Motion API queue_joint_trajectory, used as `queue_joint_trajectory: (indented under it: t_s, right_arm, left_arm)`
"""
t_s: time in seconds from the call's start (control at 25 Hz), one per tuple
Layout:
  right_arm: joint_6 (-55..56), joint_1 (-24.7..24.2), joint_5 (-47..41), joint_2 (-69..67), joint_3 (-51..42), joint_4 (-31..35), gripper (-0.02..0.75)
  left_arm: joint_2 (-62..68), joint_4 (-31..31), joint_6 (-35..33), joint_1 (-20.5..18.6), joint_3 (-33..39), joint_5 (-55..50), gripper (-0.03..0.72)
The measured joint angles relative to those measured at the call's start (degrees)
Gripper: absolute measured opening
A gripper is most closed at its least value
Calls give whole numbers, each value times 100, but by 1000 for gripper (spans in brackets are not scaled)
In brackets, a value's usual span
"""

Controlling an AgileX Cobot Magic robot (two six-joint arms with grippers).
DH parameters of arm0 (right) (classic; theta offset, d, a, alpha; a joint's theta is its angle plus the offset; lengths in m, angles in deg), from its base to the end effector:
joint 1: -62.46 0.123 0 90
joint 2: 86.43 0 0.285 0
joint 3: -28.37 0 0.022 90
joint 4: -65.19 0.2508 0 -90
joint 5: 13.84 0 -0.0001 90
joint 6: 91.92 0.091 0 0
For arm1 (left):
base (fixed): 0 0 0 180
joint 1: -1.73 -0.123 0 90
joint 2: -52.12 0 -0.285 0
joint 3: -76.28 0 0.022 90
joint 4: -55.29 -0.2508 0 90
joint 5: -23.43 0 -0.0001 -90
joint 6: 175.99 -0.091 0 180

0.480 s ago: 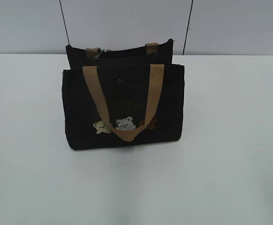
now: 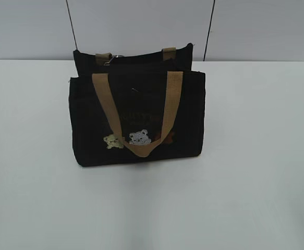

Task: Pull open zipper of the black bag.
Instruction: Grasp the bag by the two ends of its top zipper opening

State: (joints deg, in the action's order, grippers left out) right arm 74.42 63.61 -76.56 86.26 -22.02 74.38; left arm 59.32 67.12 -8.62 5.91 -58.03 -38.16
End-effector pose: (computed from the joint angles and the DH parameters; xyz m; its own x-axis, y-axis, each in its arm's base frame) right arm -0.0048 0.0128 0.2666 -0.4716 -0.1715 -0.8650 -0.2228 0.9723 -0.0713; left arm -0.0154 -0.0153 0.2911 -0.3736 0.1465 -0.9160 0.2832 0.9583 0.0377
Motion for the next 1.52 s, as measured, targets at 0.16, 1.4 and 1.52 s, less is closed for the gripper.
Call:
queue_joint_trajectory:
  t_s: [0.16,1.4,1.52]
  right_arm:
    - [0,0,0,0,0,0,498]
    - [-252,0,157,-827,210,0,498]
    - [-603,0,327,-1495,527,7,498]
  left_arm:
    - [0,0,0,0,0,0,237]
    - [696,38,0,0,-45,227,478]
    - [1203,35,-35,0,-80,932,477]
